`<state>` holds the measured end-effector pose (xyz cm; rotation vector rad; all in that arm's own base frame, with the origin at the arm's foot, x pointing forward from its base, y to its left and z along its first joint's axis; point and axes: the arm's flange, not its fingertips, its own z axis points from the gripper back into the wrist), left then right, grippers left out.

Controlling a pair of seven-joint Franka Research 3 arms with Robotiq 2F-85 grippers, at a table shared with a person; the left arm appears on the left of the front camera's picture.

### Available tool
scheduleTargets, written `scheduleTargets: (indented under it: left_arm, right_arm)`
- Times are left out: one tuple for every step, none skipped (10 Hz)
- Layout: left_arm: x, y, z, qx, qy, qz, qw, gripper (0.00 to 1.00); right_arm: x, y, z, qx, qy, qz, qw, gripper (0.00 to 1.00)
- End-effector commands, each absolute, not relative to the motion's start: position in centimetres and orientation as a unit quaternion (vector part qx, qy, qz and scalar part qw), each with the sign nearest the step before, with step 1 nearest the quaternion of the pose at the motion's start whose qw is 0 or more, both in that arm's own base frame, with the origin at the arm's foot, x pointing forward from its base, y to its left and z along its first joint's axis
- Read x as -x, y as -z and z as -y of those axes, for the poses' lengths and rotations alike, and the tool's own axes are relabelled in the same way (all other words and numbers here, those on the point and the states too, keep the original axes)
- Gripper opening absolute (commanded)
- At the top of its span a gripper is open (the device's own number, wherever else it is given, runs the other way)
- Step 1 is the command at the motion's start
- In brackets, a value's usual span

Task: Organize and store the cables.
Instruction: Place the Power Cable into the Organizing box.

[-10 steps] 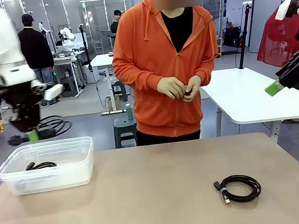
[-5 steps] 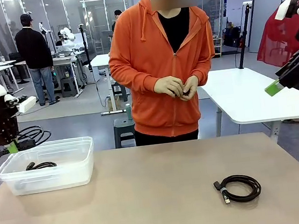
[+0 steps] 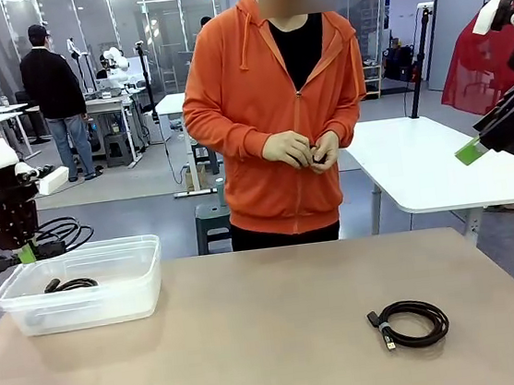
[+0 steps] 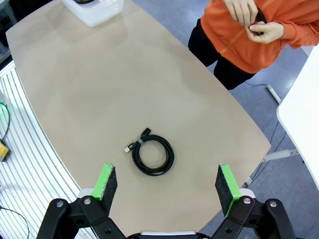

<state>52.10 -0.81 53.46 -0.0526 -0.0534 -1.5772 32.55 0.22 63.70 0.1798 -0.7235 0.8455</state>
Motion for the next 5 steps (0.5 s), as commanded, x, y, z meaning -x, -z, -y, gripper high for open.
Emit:
scheduleTargets:
  left_arm:
    - [-55.0,-53.6,-0.9,0.0,0.72,0.022,0.694,0.15]
    - [-57.0,-53.5,-2.2,0.004,0.716,0.016,0.698,0.15]
    - [-58.6,-53.1,-3.2,0.026,0.719,0.016,0.694,0.15]
    - [-60.0,-52.5,-3.9,0.033,0.72,0.019,0.693,0.15]
    - [-61.2,-51.5,-4.3,0.037,0.723,0.013,0.69,0.15]
  right_arm:
    - [-32.3,-63.6,-0.2,-0.084,-0.4,0.344,0.846,1.0]
    - [-32.3,-63.6,-0.2,-0.084,-0.4,0.344,0.846,1.0]
    - [-32.3,-63.6,-0.2,-0.084,-0.4,0.344,0.846,1.0]
    - [-32.3,-63.6,-0.2,-0.084,-0.4,0.344,0.846,1.0]
    - [-32.3,-63.6,-0.2,-0.084,-0.4,0.344,0.846,1.0]
